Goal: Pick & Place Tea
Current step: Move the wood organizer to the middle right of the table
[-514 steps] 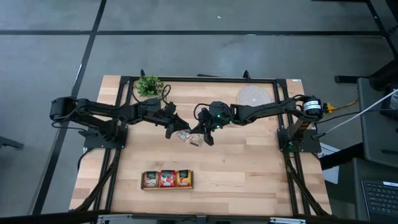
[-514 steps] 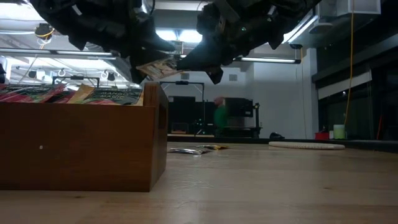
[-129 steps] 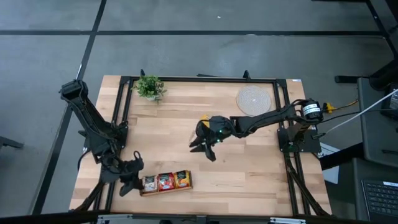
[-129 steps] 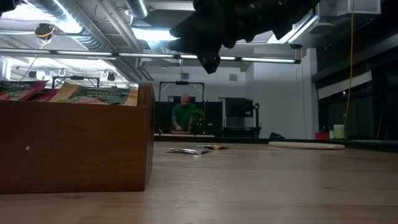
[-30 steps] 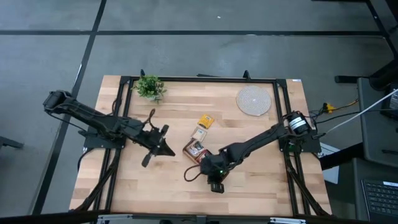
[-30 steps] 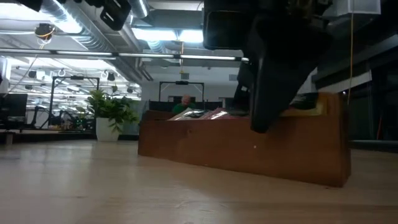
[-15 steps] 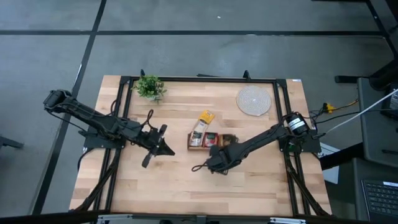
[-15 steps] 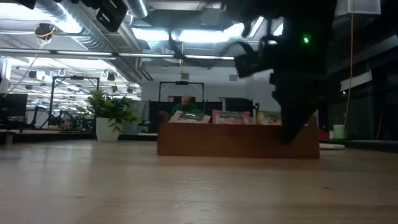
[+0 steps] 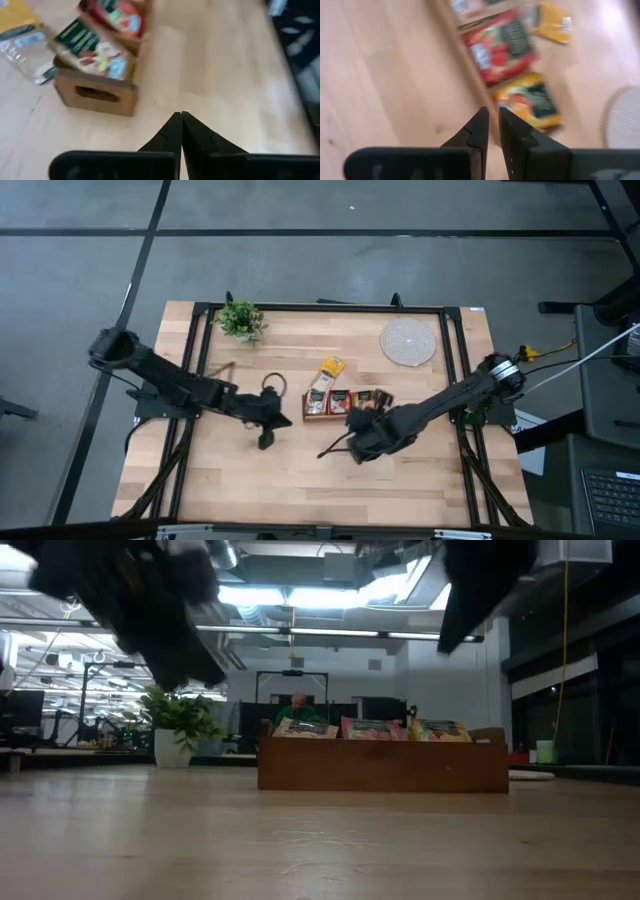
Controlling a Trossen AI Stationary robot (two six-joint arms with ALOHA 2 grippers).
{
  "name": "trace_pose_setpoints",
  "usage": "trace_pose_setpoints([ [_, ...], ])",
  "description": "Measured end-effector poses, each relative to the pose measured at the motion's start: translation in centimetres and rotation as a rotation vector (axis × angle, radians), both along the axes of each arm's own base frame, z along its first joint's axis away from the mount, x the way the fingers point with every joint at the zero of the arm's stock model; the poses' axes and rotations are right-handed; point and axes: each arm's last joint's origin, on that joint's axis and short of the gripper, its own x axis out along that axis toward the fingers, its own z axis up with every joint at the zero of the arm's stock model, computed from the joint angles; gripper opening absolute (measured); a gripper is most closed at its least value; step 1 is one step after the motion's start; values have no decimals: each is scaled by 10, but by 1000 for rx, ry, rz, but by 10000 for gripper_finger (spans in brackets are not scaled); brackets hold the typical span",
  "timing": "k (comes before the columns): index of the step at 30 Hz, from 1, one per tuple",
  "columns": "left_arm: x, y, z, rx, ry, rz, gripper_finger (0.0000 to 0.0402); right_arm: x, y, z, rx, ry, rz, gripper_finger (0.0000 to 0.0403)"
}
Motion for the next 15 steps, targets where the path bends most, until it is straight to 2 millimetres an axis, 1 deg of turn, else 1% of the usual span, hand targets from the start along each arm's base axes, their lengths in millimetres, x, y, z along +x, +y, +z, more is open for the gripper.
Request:
trace_pose_setpoints([
  [2, 10, 5, -15, 23, 46, 44, 2, -13, -4, 17, -23, -26, -28, 47],
  [5, 21, 16, -33, 76, 122, 128, 1, -31, -14, 36, -45, -22, -81, 47],
  [8, 29, 25, -43, 123, 156, 198, 3, -50, -23, 42, -52, 4, -142, 47],
  [11, 33, 30, -48, 133, 176, 222, 1, -63, -34, 32, -55, 13, -188, 42],
  [15, 35, 33, -51, 132, 186, 237, 3, -71, -57, -1, -71, 26, -255, 29],
])
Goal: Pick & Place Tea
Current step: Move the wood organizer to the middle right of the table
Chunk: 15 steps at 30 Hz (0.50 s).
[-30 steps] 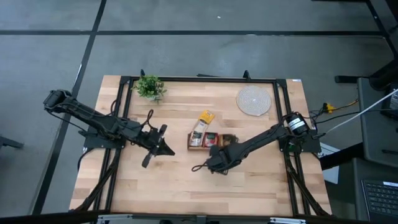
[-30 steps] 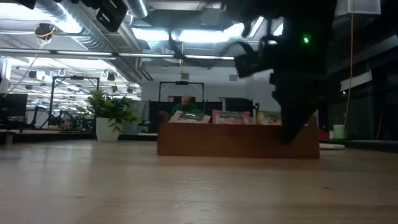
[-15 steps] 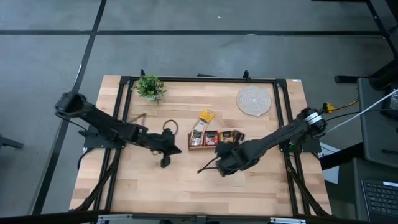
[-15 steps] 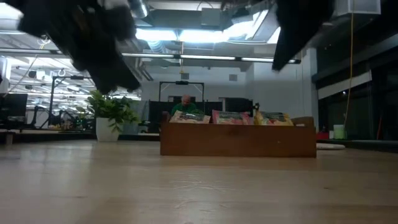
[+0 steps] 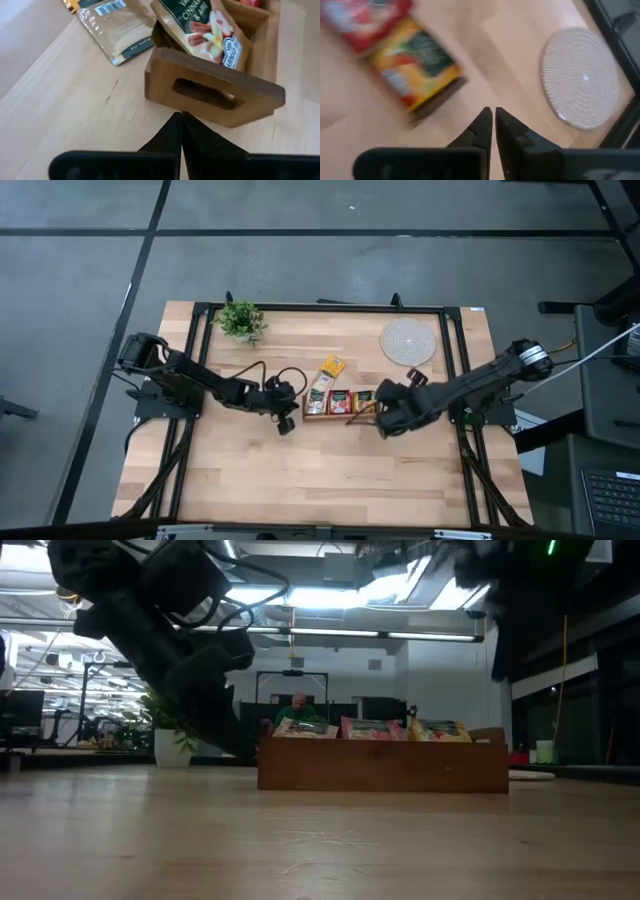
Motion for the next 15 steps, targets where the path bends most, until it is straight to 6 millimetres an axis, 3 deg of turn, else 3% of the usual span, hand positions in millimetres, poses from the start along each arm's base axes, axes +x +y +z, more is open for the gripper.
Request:
trace_pose_setpoints([
  [5, 1, 1, 1, 14, -16, 21, 1, -7, -33, -37, -43, -15, -67, 10],
  [9, 1, 1, 1, 9, -22, 30, 3, 1, -55, -64, 47, -73, -16, 6],
  [15, 4, 1, 4, -4, -55, 38, 3, 0, -79, -82, 98, -103, -28, 16],
])
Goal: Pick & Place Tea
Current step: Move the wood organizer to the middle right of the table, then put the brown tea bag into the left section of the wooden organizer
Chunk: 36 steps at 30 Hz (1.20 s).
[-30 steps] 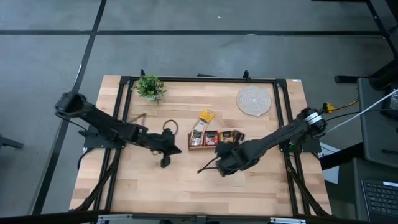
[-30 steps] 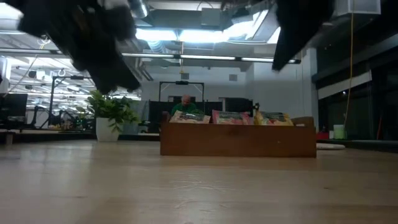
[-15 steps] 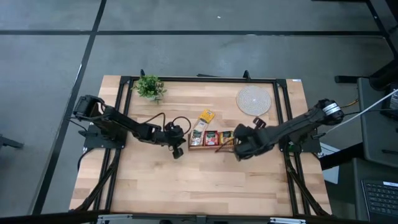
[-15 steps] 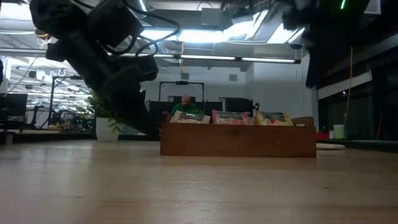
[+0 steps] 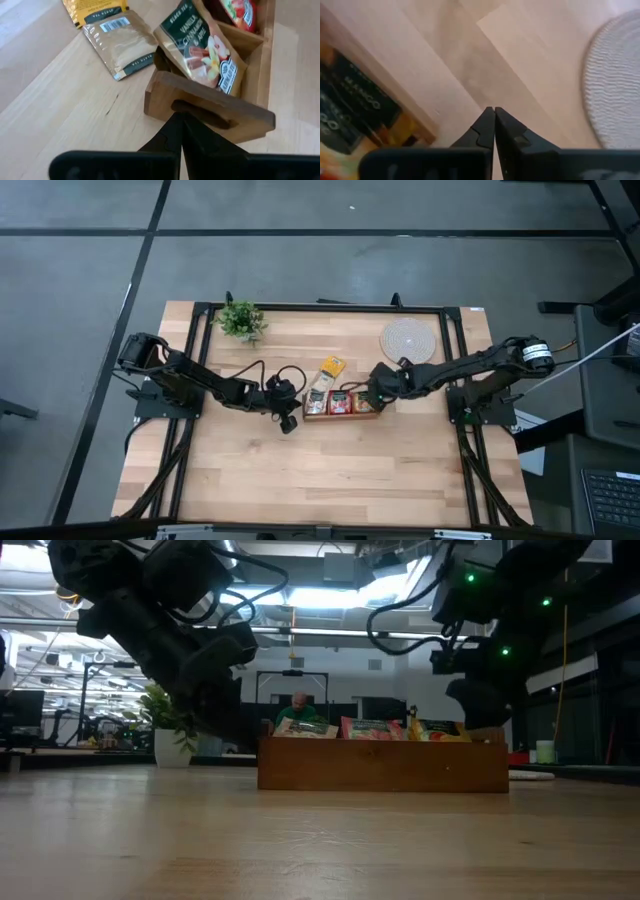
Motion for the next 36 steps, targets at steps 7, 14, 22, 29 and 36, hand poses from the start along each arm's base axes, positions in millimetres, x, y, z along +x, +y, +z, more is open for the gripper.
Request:
trace_pose_setpoints([
  [7, 6, 11, -1, 2, -36, 20, 2, 6, 2, -2, 143, -58, 53, 6],
  [14, 24, 25, -16, -11, -135, -6, 2, 7, 19, -2, 270, -99, 49, 16],
  [22, 64, 29, -13, 72, -158, -109, 2, 7, 54, 0, 459, -151, 66, 12],
  [29, 105, 32, -6, 153, -130, -224, 3, 10, 73, 14, 421, -169, 102, 10],
  [36, 94, 36, 28, 240, 55, -188, 3, 5, 67, 24, 228, -83, 48, 19],
])
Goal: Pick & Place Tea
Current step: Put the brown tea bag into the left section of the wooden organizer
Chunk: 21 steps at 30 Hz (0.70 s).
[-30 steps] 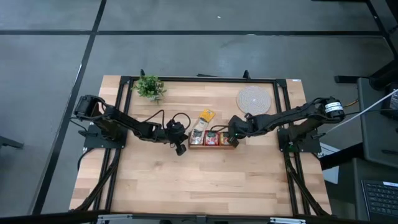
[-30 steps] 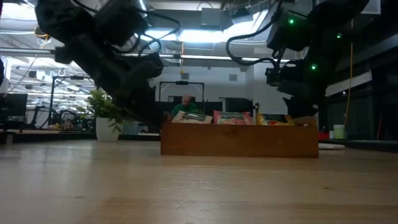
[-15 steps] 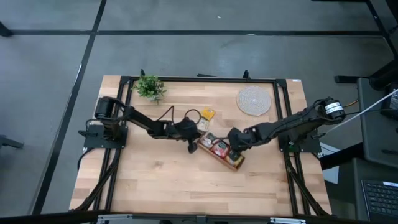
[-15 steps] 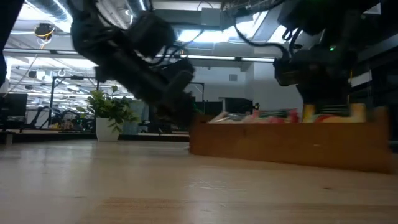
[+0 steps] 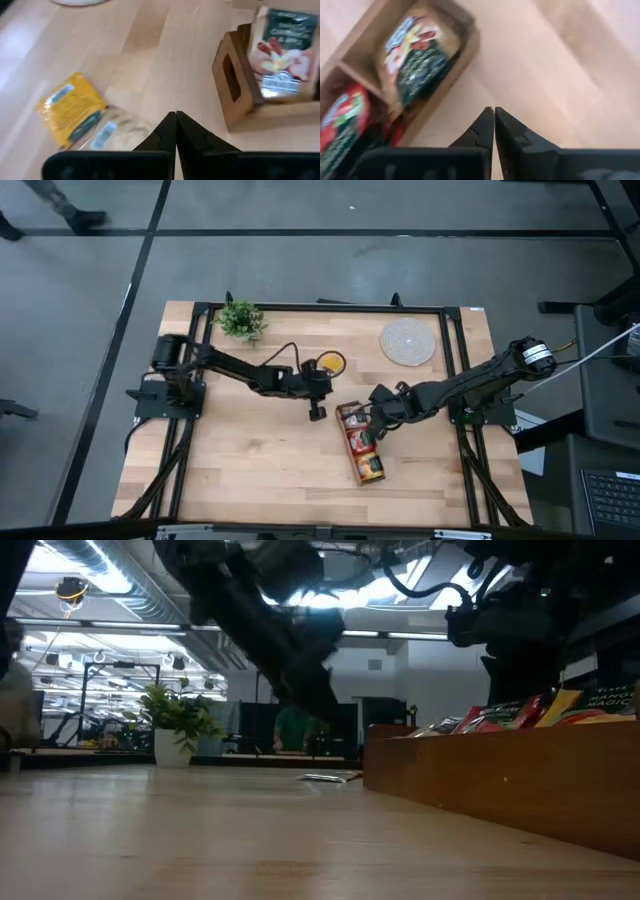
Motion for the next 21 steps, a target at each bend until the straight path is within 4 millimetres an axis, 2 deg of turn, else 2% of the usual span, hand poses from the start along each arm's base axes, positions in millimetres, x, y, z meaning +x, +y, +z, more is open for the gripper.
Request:
trace_pose_setpoints([
  [5, -16, 2, 18, -17, 71, -20, 1, -1, -3, 1, -96, 10, 10, 11],
  [11, -14, 13, 11, -34, 106, -117, 9, -2, -5, 2, -179, 5, 13, 20],
  [16, -18, 23, 9, 1, 153, -127, 33, -4, -7, 2, -222, 35, 28, 62],
  [21, -19, 29, 0, 55, 216, -176, 80, -11, -10, 1, -279, 98, 17, 122],
])
